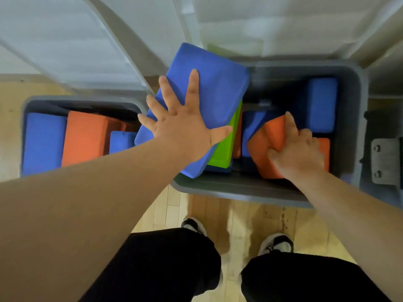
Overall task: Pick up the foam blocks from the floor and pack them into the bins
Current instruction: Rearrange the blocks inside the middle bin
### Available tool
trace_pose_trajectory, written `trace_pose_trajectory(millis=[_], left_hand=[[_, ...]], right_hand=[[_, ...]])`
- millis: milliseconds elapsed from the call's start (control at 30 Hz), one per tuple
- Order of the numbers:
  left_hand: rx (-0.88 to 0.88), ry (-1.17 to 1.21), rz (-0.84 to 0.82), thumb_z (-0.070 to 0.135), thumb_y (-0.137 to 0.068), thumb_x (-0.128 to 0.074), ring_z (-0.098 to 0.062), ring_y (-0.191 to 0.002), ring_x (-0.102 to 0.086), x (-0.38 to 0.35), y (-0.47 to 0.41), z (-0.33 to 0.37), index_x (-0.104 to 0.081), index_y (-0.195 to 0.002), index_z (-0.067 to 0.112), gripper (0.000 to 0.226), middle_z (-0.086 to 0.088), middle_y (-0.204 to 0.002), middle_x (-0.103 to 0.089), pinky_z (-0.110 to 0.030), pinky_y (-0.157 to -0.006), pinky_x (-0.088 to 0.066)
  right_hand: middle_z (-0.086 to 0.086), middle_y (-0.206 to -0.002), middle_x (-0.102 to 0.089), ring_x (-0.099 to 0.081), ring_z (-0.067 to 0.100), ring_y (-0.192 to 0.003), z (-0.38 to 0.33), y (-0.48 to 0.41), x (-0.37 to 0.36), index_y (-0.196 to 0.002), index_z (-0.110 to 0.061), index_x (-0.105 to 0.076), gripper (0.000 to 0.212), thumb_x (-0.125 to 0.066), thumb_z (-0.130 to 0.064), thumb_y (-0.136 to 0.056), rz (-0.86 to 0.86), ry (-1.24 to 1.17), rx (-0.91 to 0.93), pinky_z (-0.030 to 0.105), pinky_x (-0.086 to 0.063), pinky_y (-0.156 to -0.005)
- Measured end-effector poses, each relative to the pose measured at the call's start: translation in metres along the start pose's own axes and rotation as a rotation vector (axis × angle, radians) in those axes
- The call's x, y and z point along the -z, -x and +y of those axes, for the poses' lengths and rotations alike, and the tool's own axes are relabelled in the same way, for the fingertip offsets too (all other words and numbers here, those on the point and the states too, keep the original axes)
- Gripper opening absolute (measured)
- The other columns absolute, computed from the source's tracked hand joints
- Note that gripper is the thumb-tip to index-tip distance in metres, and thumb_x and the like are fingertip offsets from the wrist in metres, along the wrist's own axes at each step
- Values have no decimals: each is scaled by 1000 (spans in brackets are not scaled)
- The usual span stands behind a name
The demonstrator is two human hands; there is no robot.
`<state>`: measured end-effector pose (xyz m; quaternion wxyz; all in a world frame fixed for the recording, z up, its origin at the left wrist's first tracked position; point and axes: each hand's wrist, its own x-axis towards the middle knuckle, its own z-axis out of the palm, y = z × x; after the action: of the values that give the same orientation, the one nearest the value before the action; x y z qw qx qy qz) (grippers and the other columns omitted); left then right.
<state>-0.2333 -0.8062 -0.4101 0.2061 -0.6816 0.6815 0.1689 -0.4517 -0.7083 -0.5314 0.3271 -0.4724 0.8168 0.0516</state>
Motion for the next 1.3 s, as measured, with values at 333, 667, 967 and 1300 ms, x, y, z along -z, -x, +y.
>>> trace_pose_trajectory(millis=[333,667,967,1300], left_hand=[[-381,9,414,87,-84,-23,-32,-155,-1,-30,1,-33,-5,-159,50,86,-1,-170,-4,-55,-125,-6],[-356,57,505,87,-80,-22,-29,-145,-21,-32,-4,-47,-22,-155,55,82,4,-162,-23,-49,-118,-22],[-357,26,530,88,-78,-19,-27,-147,-19,-35,-1,-29,-20,-155,56,83,5,-163,-22,-49,-118,-22],[-360,29,525,87,-79,-22,-27,-148,-18,-35,-4,-21,-21,-154,56,82,5,-162,-22,-49,-118,-21]], right_hand=[[21,-144,-33,-46,49,-125,1,-29,15,-162,-37,5,114,-70,-57,-78,0,83,117,53,-41,-104],[26,-149,-42,-47,43,-134,-5,-66,61,-160,-30,-25,101,-82,-39,-77,138,7,280,44,-40,-109],[11,-155,-45,-39,42,-140,-5,-84,28,-154,-30,-41,88,-78,-15,-76,536,199,483,58,-37,-107],[8,-104,-67,-62,30,-95,-5,-39,-14,-106,-17,-56,38,-80,-33,-80,244,-154,379,38,-47,-83]])
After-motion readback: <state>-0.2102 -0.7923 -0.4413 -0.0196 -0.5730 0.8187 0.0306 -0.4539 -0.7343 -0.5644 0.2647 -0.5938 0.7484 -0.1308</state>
